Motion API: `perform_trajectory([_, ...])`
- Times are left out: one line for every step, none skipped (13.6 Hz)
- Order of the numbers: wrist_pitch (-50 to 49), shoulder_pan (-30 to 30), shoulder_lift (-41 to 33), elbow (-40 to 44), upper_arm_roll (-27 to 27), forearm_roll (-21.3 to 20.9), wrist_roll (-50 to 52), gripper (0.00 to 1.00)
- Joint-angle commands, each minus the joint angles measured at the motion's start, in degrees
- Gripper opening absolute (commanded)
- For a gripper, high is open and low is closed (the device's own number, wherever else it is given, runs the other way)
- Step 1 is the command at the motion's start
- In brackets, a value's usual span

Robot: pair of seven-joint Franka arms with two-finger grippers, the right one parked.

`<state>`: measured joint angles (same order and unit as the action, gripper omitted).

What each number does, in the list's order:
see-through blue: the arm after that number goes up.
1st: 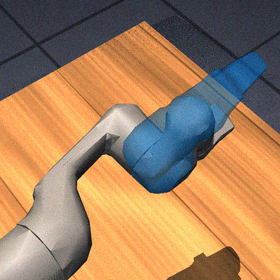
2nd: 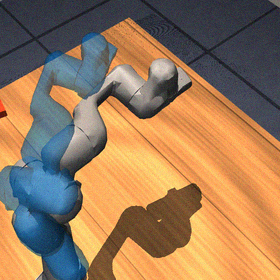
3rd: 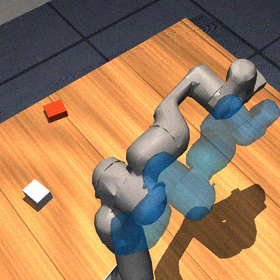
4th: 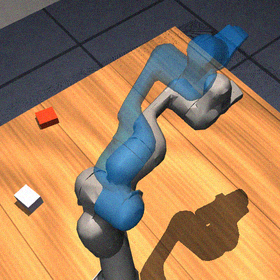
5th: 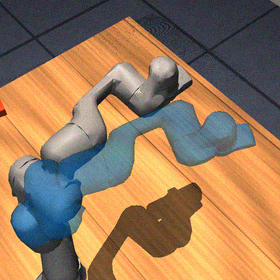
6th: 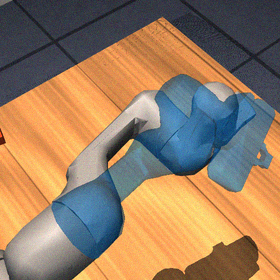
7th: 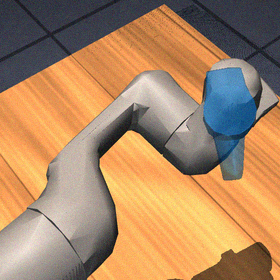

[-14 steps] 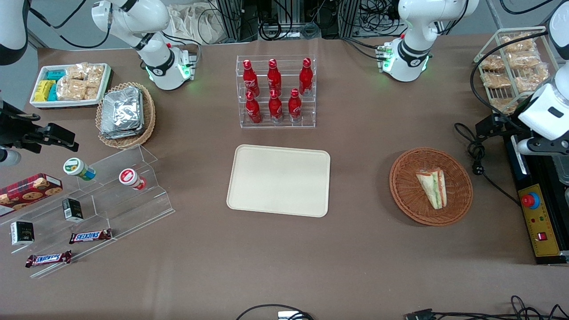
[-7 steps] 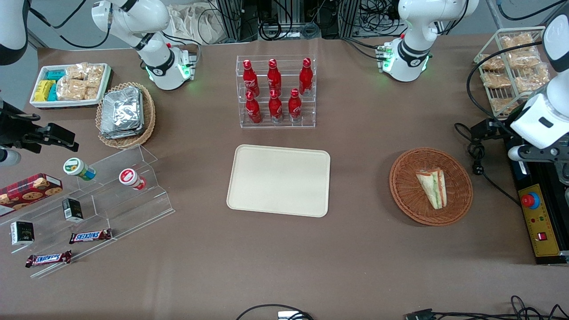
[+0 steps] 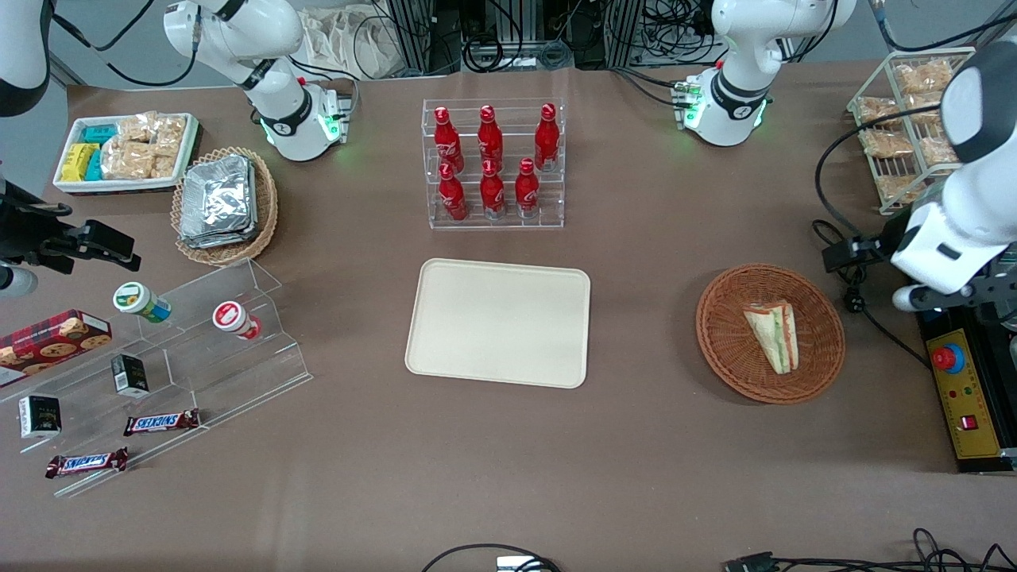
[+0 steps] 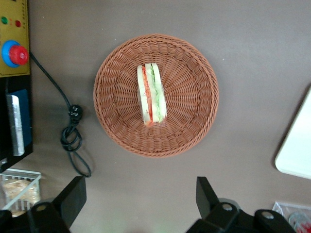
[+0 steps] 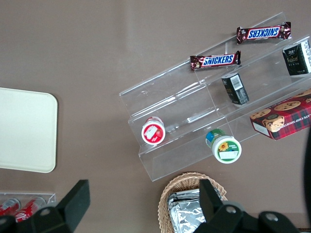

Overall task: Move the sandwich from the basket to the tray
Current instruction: 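Move the left gripper from rest toward the sandwich in the wicker basket, then lower the open left gripper around the sandwich and close it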

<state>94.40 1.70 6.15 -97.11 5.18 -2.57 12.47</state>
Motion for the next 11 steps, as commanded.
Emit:
perform_trajectory([5.69,-0.3,1.14,-4.83,0.35,-0.07,4.05,1.0])
perform_trajectory([7.8,-0.3,1.49,-6.23,0.35,-0.16,4.14,1.0])
perform_trajectory([10.34,-0.3,2.02,-7.9,0.35,-0.33,4.15,1.0])
perform_trajectory([13.41,-0.3,2.2,-10.09,0.35,-0.42,4.15,1.0])
perform_trajectory([17.1,-0.3,2.2,-12.29,0.35,-0.51,4.15,1.0])
perform_trajectory([20.01,-0.12,2.64,-13.79,0.35,-0.51,4.06,1.0])
perform_trajectory([21.78,-0.12,3.51,-14.33,0.35,-0.51,4.23,1.0])
perform_trajectory([23.1,-0.12,4.74,-14.42,0.35,-0.51,4.49,1.0])
perform_trajectory([24.42,-0.12,5.88,-14.51,0.35,-0.51,5.89,1.0])
perform_trajectory([25.47,-0.21,6.94,-14.86,0.27,-0.51,6.77,1.0])
perform_trajectory([26.79,-0.21,7.3,-15.73,0.35,-0.51,6.78,1.0])
